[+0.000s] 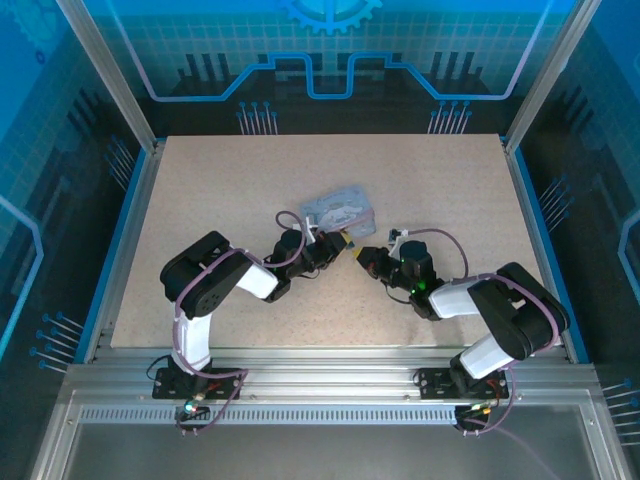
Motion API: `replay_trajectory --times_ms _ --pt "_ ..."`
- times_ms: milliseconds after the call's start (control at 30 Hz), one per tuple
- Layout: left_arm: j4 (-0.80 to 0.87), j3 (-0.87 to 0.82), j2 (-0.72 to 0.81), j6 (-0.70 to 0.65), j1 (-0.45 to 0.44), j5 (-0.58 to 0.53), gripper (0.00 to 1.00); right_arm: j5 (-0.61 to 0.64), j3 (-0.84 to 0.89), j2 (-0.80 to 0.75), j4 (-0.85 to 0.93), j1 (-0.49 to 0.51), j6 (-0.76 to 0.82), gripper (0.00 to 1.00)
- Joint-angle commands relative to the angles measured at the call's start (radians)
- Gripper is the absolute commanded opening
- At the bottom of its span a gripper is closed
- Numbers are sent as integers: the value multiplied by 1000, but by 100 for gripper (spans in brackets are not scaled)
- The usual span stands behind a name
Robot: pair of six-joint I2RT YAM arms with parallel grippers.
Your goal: Unlock a padlock with a key
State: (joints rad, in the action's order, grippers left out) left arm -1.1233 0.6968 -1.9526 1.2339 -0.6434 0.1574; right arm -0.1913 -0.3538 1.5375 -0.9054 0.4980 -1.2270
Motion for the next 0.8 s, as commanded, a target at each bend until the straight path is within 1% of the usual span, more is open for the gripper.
replay_trajectory --times_ms 0,200,267,333,467,633,767 --pt "-83 0 -14 34 -9 34 0 16 -37 9 -26 -15 13 0" --pt "-98 4 -14 48 -12 39 0 16 -59 26 -29 -18 6 0" --pt "-106 4 -14 51 -12 40 0 9 -62 48 -59 -16 -20 0" --pt "-114 4 -15 51 -12 41 0 -2 -62 75 -93 -18 -75 0" --pt "-125 7 -16 57 -12 46 0 -16 -58 146 -215 -21 -195 0" --pt "-139 12 -16 65 -13 54 0 -25 -53 213 -333 -29 -292 0" --pt "-154 10 -17 70 -13 56 0 -35 -59 249 -389 -29 -348 0"
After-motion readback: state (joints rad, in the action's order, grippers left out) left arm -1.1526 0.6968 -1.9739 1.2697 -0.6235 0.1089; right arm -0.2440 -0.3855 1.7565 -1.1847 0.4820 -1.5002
